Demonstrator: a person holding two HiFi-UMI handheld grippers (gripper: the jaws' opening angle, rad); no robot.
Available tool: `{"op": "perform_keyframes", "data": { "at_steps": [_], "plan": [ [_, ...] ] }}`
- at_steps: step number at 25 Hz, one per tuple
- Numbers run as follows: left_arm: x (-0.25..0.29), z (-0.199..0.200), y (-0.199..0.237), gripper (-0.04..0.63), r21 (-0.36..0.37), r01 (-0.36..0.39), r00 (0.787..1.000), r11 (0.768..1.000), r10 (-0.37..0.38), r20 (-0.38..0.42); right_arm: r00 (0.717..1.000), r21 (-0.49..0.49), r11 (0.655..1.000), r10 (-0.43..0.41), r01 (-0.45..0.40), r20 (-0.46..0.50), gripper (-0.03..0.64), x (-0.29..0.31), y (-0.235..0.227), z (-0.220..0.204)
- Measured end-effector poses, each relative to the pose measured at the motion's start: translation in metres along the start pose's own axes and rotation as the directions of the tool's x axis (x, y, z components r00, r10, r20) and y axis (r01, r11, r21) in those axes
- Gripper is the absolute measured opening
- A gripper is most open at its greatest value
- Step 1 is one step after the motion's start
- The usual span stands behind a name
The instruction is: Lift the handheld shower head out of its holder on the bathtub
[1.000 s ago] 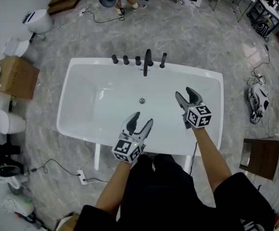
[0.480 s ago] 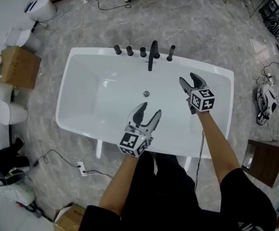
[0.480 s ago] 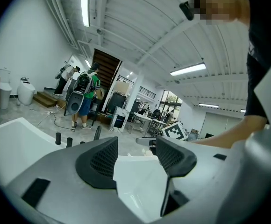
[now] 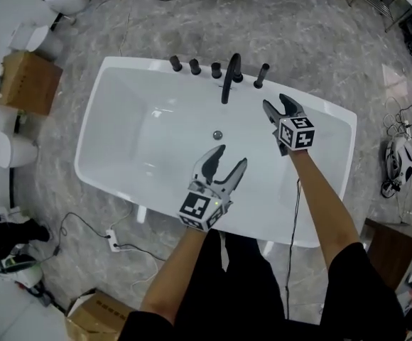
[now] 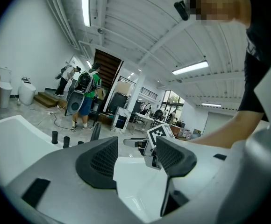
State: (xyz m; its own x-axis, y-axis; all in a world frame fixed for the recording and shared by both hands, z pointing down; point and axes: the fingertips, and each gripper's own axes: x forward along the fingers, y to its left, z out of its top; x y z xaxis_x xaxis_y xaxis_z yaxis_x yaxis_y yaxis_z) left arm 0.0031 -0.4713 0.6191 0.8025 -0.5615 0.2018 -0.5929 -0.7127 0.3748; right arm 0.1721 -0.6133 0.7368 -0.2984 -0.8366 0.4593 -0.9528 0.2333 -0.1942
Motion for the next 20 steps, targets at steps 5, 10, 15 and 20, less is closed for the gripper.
{"op": "perform_keyframes", "data": {
  "at_steps": [5, 10, 15, 20],
  "plan": [
    [0.016, -0.007, 0.015, 0.238, -0.005, -0.019, 1.0, 1.0, 0.019, 0.015, 1.0, -0.022, 1.0, -0.013, 0.012, -0.022, 0.229, 0.035, -0.022, -0.009],
    [0.018, -0.019, 0.022, 0.238, -0.015, -0.041, 0.999, 0.999, 0.041, -0.001, 0.998, -0.05, 0.999, -0.02, 0.017, -0.061, 0.227, 0.063, -0.036, -0.022],
    [0.031, -0.023, 0.033, 0.238, -0.02, -0.049, 0.999, 0.999, 0.049, 0.003, 0.998, -0.067, 0.998, -0.013, 0.008, -0.069, 0.228, 0.096, -0.047, -0.026],
    [0.04, -0.025, 0.039, 0.238, -0.013, -0.04, 0.999, 0.999, 0.04, 0.001, 0.997, -0.067, 0.997, -0.05, 0.046, -0.066, 0.227, 0.116, -0.06, -0.033]
  ]
}}
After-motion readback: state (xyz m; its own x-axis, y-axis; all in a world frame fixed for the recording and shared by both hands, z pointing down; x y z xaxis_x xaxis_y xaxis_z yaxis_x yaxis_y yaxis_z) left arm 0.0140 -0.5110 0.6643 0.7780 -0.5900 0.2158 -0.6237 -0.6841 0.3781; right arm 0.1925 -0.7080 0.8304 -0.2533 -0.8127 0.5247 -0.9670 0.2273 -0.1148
